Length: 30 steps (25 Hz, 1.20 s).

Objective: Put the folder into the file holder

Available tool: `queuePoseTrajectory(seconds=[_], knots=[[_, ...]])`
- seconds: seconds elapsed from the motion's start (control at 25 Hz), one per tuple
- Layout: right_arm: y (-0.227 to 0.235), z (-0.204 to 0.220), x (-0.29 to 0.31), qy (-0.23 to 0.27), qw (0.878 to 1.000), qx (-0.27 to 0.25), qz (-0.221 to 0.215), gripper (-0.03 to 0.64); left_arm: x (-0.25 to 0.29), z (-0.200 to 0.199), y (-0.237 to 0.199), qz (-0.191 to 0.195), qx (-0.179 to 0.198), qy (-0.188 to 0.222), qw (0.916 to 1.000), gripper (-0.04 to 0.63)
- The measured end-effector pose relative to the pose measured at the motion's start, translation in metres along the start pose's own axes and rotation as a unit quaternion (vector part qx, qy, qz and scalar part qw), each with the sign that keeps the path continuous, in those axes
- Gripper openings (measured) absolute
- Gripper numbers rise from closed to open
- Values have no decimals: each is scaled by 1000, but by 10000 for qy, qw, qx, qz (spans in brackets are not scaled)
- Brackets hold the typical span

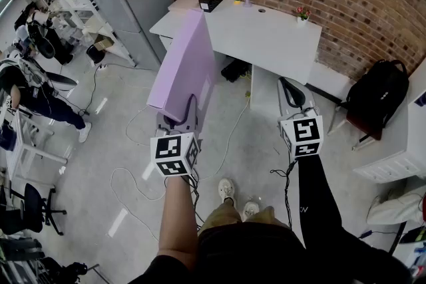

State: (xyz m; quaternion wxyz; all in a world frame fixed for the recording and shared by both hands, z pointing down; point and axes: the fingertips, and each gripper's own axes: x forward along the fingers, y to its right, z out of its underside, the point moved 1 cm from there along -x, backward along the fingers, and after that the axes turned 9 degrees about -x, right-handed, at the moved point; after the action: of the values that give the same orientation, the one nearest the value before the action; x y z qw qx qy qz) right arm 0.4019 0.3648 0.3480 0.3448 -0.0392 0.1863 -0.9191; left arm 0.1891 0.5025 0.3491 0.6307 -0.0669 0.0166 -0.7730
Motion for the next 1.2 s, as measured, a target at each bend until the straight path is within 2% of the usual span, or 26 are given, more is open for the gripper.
queuePoseTrajectory(seconds=[0.24,0.44,0.84,1.2], knots=[[4,-10,-10,156,9997,179,38,0,-12,-4,6,-59,53,6,10000,137],[1,-11,7,226,9996,175,-20,0,2,-6,-5,-84,65,9,9999,137],[-4,-2,101,144,9997,113,-131,0,85,-22,-58,-9,4,256,9997,137],[-6,-5,206,86,9999,59,-9,0,173,-34,-123,128,50,121,9998,137]])
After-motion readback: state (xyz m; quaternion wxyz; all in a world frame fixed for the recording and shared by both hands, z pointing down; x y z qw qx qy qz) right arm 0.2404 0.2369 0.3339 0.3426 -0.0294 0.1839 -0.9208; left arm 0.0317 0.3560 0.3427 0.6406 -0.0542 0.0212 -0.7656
